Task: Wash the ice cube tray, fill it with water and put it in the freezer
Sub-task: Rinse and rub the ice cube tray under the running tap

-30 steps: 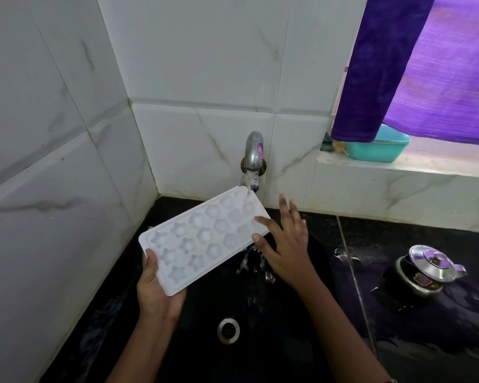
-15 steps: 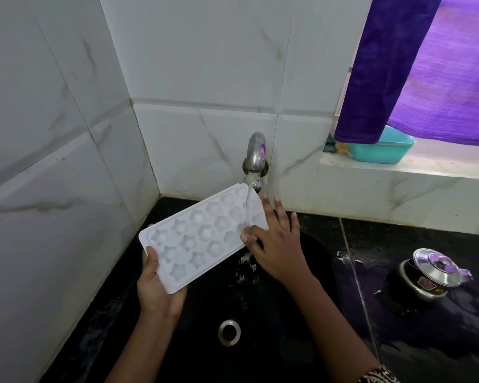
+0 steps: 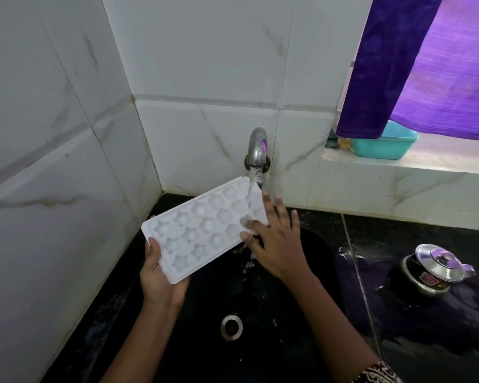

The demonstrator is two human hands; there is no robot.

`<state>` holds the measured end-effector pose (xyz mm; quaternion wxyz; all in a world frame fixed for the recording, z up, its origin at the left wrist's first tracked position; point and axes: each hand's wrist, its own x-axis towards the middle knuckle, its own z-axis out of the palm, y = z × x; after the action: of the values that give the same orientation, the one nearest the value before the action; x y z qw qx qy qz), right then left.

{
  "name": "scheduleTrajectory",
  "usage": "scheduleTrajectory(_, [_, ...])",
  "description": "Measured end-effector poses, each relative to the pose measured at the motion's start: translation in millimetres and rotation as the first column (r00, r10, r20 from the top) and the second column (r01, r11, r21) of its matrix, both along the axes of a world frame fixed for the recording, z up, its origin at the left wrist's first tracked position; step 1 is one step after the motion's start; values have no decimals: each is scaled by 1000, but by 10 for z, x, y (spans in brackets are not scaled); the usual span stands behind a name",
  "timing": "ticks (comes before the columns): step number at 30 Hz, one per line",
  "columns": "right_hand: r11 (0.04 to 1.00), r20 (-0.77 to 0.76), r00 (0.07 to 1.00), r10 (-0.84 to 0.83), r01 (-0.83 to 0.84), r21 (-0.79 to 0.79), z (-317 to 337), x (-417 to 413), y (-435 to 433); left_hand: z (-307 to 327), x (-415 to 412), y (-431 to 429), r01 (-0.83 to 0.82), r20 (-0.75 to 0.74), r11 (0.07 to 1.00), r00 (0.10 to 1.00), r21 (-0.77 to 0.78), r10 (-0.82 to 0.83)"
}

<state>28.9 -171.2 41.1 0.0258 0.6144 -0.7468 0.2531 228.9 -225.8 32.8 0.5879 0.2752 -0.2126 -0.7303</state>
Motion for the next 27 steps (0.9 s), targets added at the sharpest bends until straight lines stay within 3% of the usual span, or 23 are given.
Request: scheduleTrajectory(27, [999,0,999,-45,45,-5,-26,30,7,-60,-60,26,0,22,999,1000,-38,1])
